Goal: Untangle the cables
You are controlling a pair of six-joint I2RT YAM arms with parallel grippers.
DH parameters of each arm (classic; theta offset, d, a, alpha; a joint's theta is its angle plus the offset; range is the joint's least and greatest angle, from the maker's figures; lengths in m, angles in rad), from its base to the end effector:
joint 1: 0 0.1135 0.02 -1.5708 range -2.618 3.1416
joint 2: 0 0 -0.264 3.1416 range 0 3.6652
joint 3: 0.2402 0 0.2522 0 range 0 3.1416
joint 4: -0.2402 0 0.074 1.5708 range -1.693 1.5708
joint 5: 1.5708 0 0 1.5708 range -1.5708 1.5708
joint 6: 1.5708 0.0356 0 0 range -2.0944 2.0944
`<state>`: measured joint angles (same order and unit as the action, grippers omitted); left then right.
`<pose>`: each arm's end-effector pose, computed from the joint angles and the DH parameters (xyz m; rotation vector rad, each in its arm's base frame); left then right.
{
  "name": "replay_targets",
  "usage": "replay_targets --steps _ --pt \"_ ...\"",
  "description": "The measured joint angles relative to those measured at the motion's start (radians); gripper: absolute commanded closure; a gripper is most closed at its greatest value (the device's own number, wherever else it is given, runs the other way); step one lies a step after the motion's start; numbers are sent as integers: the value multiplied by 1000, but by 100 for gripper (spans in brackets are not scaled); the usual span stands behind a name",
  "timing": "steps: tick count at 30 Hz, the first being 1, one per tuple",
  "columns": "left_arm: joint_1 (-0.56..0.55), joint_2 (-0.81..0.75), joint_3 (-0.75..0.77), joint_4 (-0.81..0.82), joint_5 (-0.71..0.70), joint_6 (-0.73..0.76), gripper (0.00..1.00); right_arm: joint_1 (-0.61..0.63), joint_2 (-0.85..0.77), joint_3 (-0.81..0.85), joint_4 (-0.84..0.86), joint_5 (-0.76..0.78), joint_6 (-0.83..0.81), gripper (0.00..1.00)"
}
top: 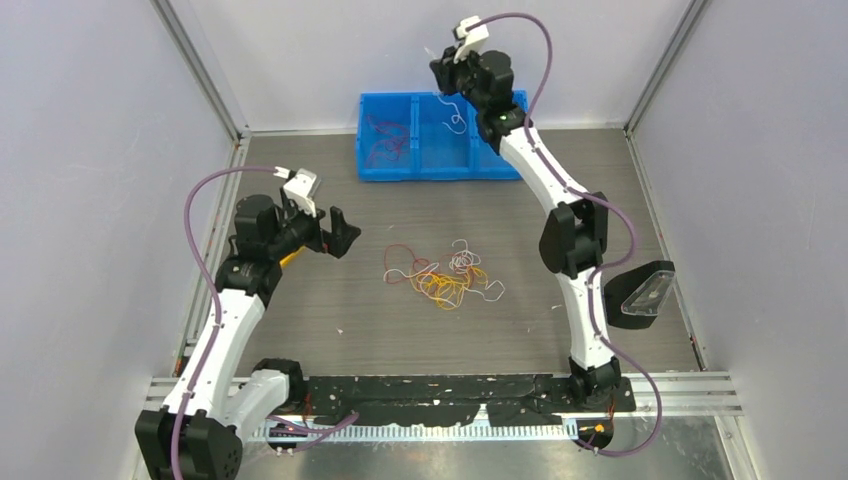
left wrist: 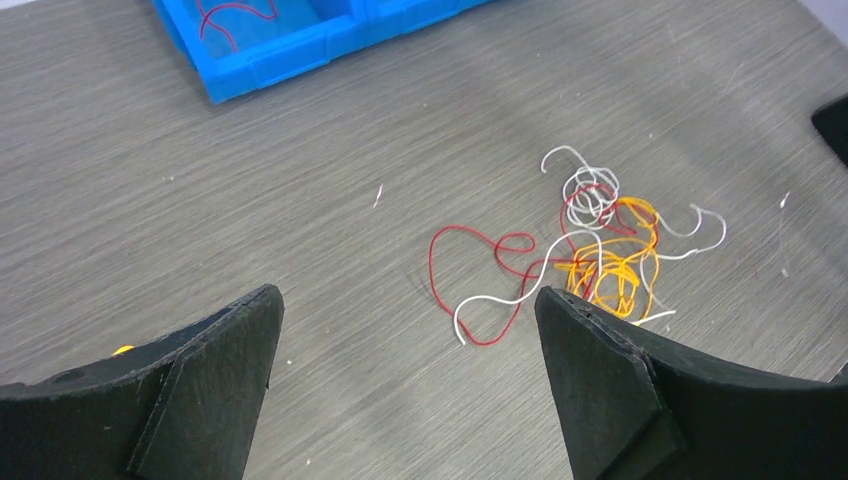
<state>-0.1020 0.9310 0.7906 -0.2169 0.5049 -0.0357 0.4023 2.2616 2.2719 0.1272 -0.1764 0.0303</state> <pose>0.2090 -0.0387 0.3136 0.4016 1.8813 -0.5777 0.4950 0.2174 0.3944 -0.4116 1.3936 0.4810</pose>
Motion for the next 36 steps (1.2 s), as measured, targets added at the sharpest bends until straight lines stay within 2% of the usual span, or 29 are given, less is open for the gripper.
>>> replay_targets --steps 3,7,9,15,22,26,31,36 --pt "4 -6 0 -39 0 24 0 2 83 21 -3 16 -19 40" --pt "6 1 11 -116 2 56 0 -3 140 14 -64 25 -45 32" --pt "6 12 23 -141 5 66 0 -6 134 -13 -81 21 -55 31" --pt "6 87 67 -162 53 68 1 -25 -80 -237 -177 -61 -142 20" --pt "6 159 90 -158 177 65 0 -35 -456 -390 -642 -348 -418 21" --pt "3 180 89 -130 224 21 4 0 -565 -507 -906 -469 -545 22" --pt "-9 212 64 -91 246 -43 6 92 -577 -780 -1040 -483 -600 25" --pt "-10 223 45 -88 247 -79 4 208 -575 -995 -1006 -460 -587 27"
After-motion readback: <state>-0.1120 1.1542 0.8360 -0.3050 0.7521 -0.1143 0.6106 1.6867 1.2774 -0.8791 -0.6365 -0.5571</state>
